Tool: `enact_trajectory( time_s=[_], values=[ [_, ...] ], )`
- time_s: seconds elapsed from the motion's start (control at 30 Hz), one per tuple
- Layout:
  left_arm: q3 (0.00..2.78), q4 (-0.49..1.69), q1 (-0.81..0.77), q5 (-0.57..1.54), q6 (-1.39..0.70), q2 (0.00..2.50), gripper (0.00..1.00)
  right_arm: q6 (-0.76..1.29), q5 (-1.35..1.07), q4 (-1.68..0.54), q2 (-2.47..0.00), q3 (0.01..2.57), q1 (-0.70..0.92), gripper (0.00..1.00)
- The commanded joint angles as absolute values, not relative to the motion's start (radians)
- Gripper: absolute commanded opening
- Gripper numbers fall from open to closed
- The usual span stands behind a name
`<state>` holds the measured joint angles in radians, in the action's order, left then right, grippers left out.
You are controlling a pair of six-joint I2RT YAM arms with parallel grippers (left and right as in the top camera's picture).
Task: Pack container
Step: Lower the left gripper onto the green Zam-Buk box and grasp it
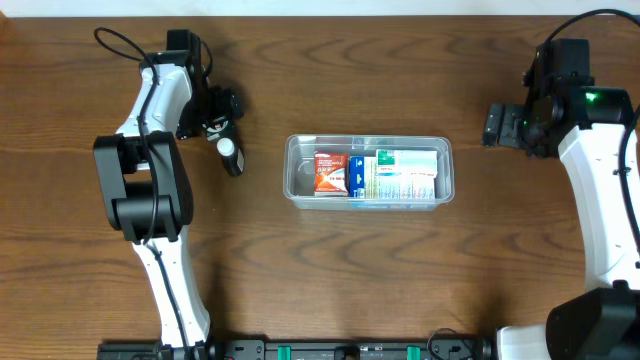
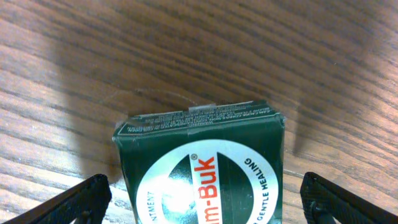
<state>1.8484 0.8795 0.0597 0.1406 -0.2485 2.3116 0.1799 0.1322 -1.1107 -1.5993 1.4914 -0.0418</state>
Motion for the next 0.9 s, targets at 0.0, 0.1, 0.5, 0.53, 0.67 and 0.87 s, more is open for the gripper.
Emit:
enact_trajectory(
  time_s=[0.0, 0.1, 0.5, 0.53, 0.67, 0.87],
  values=[
    [1.860, 0.891, 0.061, 0.146, -0.275, 2.317, 0.98, 0.198, 0.146, -1.112, -1.577, 1.507, -0.047, 0.99],
    [1.858, 0.896, 0.060, 0.142, -0.324, 2.317, 0.98, 0.198, 0.146, -1.112, -1.577, 1.507, -0.047, 0.99],
    [1.853, 0.930, 0.060, 0.052, -0.432, 2.317, 0.94, 0.198, 0.146, -1.112, -1.577, 1.507, -0.047, 0.99],
    [1.853, 0.929, 0.060, 0.051, -0.432, 2.317, 0.94, 0.198, 0.146, -1.112, -1.577, 1.507, -0.047, 0.99],
    [1.853, 0.914, 0.060, 0.051, -0.423, 2.317, 0.94, 0.197, 0.146, -1.112, -1.577, 1.507, -0.047, 0.99],
    [1.853, 0.904, 0.060, 0.051, -0.424, 2.317, 0.83, 0.198, 0.146, -1.112, -1.577, 1.507, -0.047, 0.99]
  ],
)
